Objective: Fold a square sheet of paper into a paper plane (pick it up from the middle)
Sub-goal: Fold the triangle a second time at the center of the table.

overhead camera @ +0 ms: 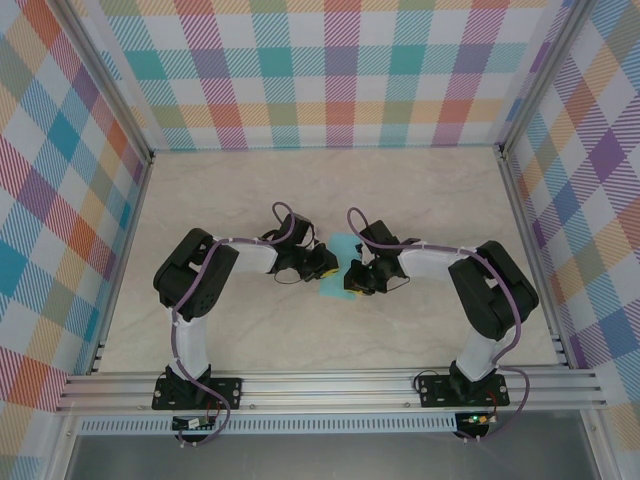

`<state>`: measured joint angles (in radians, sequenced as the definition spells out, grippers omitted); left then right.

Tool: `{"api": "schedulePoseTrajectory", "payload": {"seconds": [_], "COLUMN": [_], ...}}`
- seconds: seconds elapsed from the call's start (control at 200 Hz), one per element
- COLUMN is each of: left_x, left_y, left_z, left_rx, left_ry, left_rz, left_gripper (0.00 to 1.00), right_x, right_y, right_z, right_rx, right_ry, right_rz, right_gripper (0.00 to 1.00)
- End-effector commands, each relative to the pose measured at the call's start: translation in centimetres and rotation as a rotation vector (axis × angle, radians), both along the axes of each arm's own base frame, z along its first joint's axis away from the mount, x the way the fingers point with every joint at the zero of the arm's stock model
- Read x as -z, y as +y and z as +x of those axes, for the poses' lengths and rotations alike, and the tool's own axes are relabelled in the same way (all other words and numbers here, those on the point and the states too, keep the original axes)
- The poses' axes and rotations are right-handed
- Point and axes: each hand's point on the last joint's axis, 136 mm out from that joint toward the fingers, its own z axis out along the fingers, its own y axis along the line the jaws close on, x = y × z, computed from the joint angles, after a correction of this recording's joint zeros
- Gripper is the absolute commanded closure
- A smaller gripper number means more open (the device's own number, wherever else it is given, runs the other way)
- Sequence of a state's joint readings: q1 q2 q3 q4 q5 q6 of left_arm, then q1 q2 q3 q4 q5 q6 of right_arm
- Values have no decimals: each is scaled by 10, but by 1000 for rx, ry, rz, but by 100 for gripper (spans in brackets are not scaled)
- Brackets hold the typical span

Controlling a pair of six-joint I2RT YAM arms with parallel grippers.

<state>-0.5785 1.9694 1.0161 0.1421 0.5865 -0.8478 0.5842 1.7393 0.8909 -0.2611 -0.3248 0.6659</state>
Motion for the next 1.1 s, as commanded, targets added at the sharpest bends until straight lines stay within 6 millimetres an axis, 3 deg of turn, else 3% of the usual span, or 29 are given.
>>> {"api": "schedulePoseTrajectory", "payload": {"seconds": [0.0, 0.16, 0.385, 0.49, 0.67, 1.095], "left_x": [37, 39, 39, 39, 39, 40], "left_y": [9, 11, 11, 11, 11, 12], "left_z": [-19, -20, -20, -21, -21, -22], "left_rx": [6, 2, 6, 7, 9, 17], "left_ry": [79, 79, 79, 81, 81, 80], "left_rz": [95, 101, 101, 101, 101, 114], "left_gripper": [87, 87, 87, 87, 87, 88], "right_x": [22, 24, -27, -37, -22, 16], "right_y": [-20, -16, 10, 18, 19, -4], "right_z": [-15, -22, -8, -5, -7, -27], "right_rx": [20, 28, 1, 2, 15, 65], "right_ry": [74, 98, 20, 15, 64, 146], "right_rz": [-99, -58, 106, 159, 151, 106], "right_gripper": [82, 84, 82, 82, 85, 89]}}
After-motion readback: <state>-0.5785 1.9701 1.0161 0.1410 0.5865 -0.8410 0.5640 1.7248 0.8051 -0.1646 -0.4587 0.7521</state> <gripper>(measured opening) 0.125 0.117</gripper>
